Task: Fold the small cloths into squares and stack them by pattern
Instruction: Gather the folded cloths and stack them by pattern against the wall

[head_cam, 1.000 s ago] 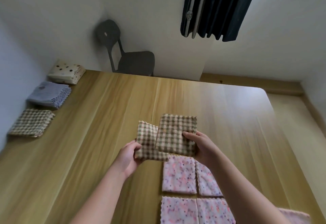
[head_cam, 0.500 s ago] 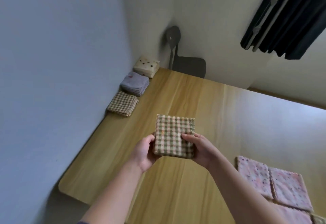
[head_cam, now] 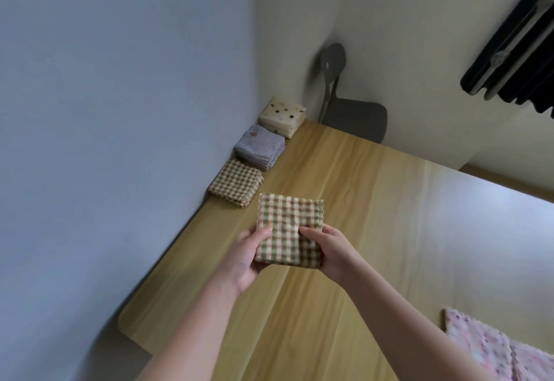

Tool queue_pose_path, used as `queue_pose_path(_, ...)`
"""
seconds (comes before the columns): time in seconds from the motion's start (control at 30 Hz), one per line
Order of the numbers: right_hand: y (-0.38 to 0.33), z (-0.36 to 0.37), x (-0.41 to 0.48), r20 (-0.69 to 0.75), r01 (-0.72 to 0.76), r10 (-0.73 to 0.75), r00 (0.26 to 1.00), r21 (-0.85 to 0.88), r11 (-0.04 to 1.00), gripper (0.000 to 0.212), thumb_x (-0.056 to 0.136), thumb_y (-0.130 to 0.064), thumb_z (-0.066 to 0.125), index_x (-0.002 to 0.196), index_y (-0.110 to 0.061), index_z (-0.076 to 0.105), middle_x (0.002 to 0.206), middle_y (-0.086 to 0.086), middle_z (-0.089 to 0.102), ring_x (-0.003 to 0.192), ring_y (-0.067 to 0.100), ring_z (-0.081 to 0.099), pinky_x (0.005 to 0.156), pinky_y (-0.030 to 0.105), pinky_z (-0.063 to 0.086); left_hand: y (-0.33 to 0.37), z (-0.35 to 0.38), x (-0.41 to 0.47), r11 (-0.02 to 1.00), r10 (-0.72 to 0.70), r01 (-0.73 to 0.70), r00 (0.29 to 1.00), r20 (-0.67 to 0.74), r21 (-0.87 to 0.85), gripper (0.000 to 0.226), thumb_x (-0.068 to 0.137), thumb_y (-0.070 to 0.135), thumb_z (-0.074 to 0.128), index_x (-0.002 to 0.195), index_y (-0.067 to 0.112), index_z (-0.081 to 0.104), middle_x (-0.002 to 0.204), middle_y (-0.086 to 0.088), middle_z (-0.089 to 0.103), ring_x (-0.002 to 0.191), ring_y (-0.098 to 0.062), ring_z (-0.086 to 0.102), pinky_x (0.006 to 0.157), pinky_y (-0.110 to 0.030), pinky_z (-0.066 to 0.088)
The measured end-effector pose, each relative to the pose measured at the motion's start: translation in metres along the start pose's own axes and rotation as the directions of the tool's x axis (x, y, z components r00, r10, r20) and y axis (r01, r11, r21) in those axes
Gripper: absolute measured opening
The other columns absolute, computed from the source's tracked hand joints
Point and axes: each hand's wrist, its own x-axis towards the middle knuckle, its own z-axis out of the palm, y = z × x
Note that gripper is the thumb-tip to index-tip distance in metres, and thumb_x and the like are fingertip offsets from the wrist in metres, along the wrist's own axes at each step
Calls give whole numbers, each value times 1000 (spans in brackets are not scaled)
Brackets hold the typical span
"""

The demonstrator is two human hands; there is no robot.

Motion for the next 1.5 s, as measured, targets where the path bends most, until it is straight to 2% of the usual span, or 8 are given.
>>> queue_pose_path(0.13,2,13,29,-17,25,-28,999,-170,985,30,89,-16,66,118,-13,60,106,2,73,98,20,68,86,34,53,12,-24,23,1000,-9,8,998,-69,-16,33,92,5,52,124,0,55,111,-20,69,103,-29,65,80,-38,52)
queue_pose_path(0.27,2,23,59,81,-222,225,971,-45,974,55,83,-35,73,127,-9,54,120,7,68,111,25,65,98,43,50,34,-44,43,999,-52,52,998,-21,1,26,93,5,49,117,2,59,107,-17,71,99,-27,66,80,-37,51)
queue_pose_path(0.4,3,39,88,-28,-215,216,976,38,976,48,82,-22,75,122,-2,58,113,10,71,104,26,67,86,40,55,61,-64,74,975,-124,132,991,-59,179,22,94,8,54,114,4,61,96,-14,73,87,-25,68,69,-34,52)
queue_pose_path(0.5,2,52,108,-101,-151,160,982,93,984,40,84,-15,73,120,-3,59,110,10,71,102,27,68,81,40,56,74,-79,92,956,-175,188,982,-73,225,32,84,12,67,114,3,62,103,-17,72,91,-28,68,73,-38,56)
queue_pose_path(0.6,-2,68,131,-144,-106,123,982,122,987,40,83,-10,73,120,-6,59,111,11,71,102,28,68,79,40,56,84,-97,108,956,-209,222,974,-83,193,42,75,7,71,115,0,61,104,-19,70,92,-29,66,71,-38,58)
queue_pose_path(0.97,-11,92,210,-401,35,0,916,78,996,57,78,-1,75,128,-16,51,112,6,66,97,21,67,91,41,54,95,-107,166,984,-115,74,956,-270,-159,12,89,3,61,99,9,61,100,-11,67,90,-24,62,70,-35,48)
queue_pose_path(1.3,-8,102,251,-474,56,-50,879,0,998,43,82,0,70,117,-18,54,96,0,60,98,20,65,91,46,55,91,-107,199,871,-62,-127,930,-362,-475,27,94,2,47,119,4,54,117,-13,61,98,-22,59,89,-36,45)
queue_pose_path(1.5,-2,114,273,-484,25,-45,874,-48,999,44,80,0,72,115,-19,54,99,2,61,95,19,64,90,42,55,81,-119,212,850,-25,-225,885,-465,-476,31,97,2,48,128,3,52,123,-14,59,94,-17,62,76,-28,49)
